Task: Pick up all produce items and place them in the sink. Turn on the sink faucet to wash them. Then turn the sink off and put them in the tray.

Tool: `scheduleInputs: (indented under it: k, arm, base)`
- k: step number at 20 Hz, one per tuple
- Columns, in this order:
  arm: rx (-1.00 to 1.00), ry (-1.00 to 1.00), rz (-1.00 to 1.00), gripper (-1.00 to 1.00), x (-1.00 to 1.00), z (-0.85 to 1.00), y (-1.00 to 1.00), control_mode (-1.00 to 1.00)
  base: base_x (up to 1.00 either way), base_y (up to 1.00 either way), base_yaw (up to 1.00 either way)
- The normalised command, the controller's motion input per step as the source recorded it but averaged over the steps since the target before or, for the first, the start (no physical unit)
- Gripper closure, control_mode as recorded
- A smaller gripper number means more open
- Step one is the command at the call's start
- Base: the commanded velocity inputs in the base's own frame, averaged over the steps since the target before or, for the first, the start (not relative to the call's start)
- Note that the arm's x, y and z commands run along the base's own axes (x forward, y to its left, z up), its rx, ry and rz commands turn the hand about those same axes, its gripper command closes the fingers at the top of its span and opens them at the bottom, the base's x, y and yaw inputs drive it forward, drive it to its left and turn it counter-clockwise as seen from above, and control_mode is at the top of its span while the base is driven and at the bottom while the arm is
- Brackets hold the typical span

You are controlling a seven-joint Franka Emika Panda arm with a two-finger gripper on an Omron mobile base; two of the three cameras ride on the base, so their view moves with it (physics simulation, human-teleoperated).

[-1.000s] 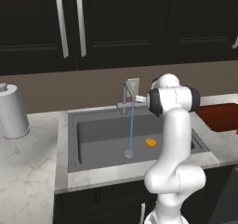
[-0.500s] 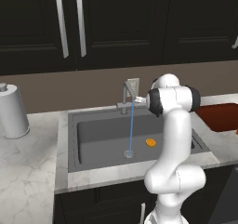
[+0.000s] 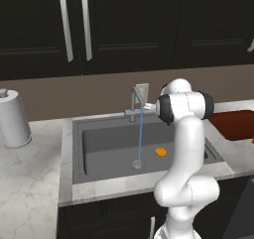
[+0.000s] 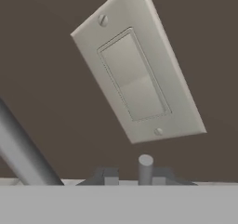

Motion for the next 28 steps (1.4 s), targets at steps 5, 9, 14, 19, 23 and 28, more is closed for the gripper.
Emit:
scheduleInputs:
  k: [5,9,14,19,23,28]
  arm:
    - [0.00,0.01,0.01,1.00,0.00,0.12,0.25,-1.00]
    - [0.00,0.01,0.02,1.00,0.00,0.12,0.25,-1.00]
    - [0.00,0.02,0.03,1.00,0.00,0.17,0.29,-1.00]
    - [0.00,0.01,0.05,1.00,0.00,0.25,0.40,-1.00]
    - [0.00,0.01,0.06,1.00,0.00,0.22,0.41,-1.00]
    - [0.00,0.00,0.06,1.00,0.00,0.20,0.48,-1.00]
  base:
    - [0.00,0.00,0.00]
    - [0.00,0.00,0.00]
    - [0.00,0.00,0.00]
    - [0.00,0.00,0.00]
    - [0.00,0.00,0.00]
    - [0.00,0.00,0.00]
